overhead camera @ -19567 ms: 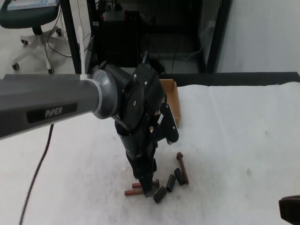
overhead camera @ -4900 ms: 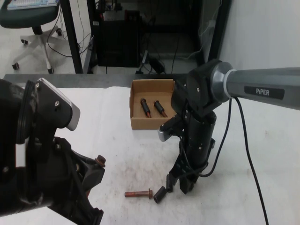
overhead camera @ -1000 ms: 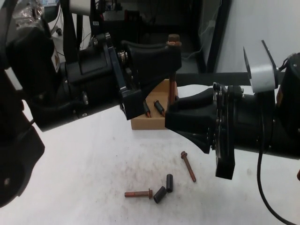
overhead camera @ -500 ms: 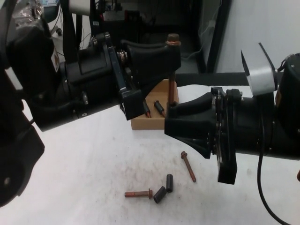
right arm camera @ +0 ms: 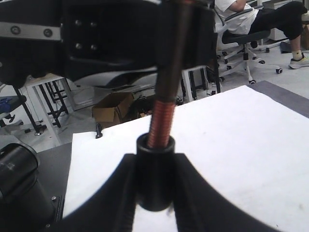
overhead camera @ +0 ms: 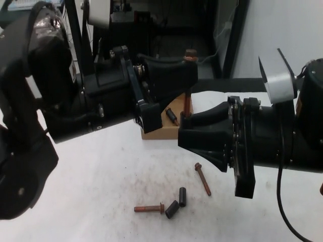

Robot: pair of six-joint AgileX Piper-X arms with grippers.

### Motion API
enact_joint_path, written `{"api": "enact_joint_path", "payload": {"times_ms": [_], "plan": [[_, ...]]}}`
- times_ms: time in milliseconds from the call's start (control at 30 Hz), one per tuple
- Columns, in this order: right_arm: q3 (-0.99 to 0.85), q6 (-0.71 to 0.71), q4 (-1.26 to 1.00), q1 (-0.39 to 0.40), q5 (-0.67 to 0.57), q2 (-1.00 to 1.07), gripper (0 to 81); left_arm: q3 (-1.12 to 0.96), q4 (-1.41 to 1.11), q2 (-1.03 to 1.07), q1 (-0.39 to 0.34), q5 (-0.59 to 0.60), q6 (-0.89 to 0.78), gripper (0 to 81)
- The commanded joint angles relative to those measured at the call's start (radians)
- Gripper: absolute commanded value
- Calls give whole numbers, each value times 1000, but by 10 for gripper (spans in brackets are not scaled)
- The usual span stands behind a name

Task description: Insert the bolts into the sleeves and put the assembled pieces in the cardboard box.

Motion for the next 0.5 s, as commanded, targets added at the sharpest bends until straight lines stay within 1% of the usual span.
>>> {"api": "enact_joint_path", "payload": {"times_ms": [0, 100, 167, 300, 467], "plan": [[-12, -3, -20, 2, -23, -11, 8, -7, -9, 3, 2, 1, 31, 2], [-12, -3, -22, 2, -23, -11, 8, -3, 9, 3, 2, 4, 80, 2], [-12, -3, -22, 2, -23, -11, 8, -3, 44, 3, 2, 31, 116, 2], [-12, -3, -36, 2, -23, -11, 8, -3, 120, 3, 3, 92, 151, 2], [-12, 0, -36, 2, -23, -11, 8, -3, 148, 0, 3, 111, 173, 2]]}}
